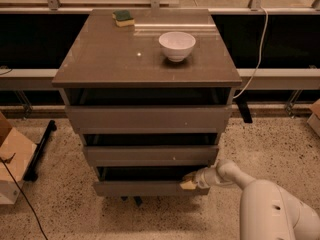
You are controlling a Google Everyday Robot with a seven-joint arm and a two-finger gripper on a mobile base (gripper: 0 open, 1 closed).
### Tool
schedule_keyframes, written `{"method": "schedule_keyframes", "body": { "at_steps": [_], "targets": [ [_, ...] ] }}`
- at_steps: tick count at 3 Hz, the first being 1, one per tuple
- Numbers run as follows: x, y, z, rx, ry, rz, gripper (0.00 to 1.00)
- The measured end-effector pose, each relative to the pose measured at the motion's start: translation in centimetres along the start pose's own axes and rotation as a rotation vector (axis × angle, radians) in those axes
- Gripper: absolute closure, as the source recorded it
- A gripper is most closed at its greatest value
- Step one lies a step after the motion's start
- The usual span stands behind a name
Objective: Open bottom drawer
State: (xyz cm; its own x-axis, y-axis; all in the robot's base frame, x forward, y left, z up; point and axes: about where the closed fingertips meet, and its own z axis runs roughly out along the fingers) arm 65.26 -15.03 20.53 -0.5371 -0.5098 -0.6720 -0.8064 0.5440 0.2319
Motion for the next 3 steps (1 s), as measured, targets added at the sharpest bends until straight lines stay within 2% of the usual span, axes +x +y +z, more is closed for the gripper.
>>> {"method": "schedule_keyframes", "body": {
  "at_steps": [2,3],
  "targets": [
    [0.03,0.15,0.2,-0.003,0.001,0.0,0.47],
    [0.01,0.24,0.24,-0.001,0.006,-0.006,0.16]
  ]
}}
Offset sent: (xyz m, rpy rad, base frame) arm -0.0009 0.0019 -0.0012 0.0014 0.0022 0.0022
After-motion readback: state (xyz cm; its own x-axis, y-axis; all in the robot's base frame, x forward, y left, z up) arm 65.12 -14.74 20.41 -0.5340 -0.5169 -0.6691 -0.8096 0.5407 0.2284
